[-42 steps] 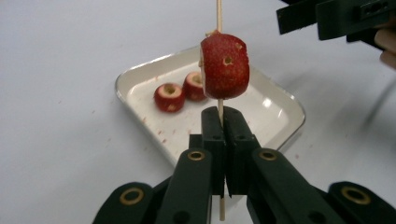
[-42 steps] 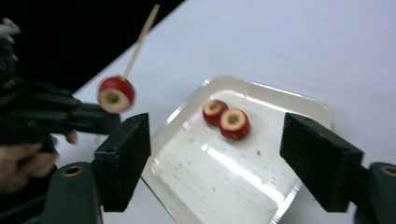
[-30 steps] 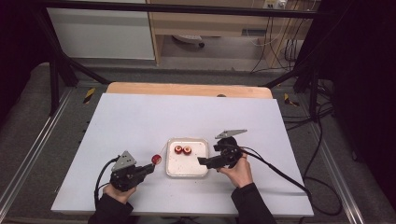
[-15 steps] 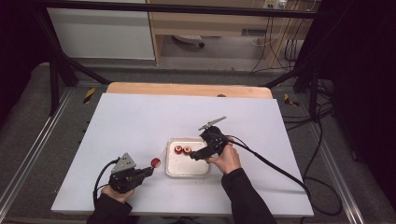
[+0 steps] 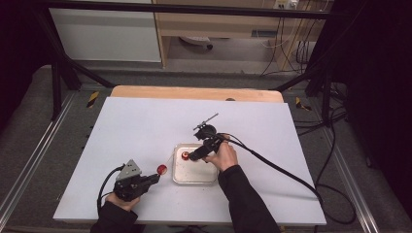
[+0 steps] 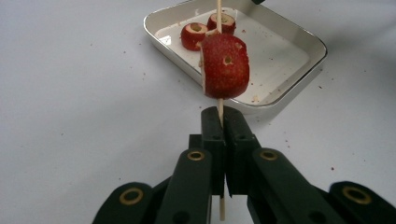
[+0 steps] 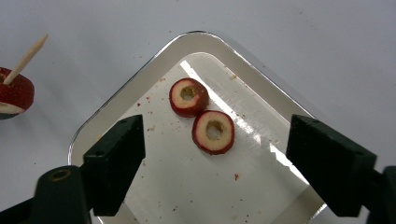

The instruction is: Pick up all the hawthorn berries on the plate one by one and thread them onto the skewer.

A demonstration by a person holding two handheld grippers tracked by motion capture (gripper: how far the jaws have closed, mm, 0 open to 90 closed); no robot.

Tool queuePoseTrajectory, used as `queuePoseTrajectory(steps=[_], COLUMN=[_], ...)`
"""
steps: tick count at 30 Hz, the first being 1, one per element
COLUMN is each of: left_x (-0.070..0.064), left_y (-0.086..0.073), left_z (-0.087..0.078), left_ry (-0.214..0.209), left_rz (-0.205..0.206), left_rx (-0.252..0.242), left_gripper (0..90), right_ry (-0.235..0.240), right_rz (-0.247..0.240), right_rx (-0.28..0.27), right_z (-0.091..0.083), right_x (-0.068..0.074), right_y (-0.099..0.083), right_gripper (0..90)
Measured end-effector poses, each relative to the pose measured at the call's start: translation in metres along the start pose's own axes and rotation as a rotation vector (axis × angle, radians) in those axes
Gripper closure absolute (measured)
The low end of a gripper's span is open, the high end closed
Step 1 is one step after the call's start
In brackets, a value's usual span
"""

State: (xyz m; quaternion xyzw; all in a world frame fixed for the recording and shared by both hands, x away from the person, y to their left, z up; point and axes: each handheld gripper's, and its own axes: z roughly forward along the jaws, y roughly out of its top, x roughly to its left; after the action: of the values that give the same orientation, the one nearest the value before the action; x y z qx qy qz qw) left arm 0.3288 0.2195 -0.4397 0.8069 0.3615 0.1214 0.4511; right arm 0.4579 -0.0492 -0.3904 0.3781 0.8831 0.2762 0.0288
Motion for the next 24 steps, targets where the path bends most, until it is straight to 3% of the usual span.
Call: queuePoseTrajectory(steps=[5,13,24], left_x=[0.001,0.0,0.0], left_y=[0.0,0.0,-0.001], left_z=[0.0,0.0,0.0], left_ry=[0.002,0.002,0.002], left_rz=[-0.001,0.003,0.005], left_rx=[0.002,0.004,0.005], left_gripper=[88.1,88.1,88.1], right_ry=[0.022,0.018,0.037], right_rz=[0.005,0.008,0.032], right_rx=[0.05,0.111,0.147], right_z=[0.009,0.02,0.028], right_x=[0.001,-0.003,-0.008], right_y=[0.007,0.01,0.01], right_gripper=[31.0,44.4,52.5])
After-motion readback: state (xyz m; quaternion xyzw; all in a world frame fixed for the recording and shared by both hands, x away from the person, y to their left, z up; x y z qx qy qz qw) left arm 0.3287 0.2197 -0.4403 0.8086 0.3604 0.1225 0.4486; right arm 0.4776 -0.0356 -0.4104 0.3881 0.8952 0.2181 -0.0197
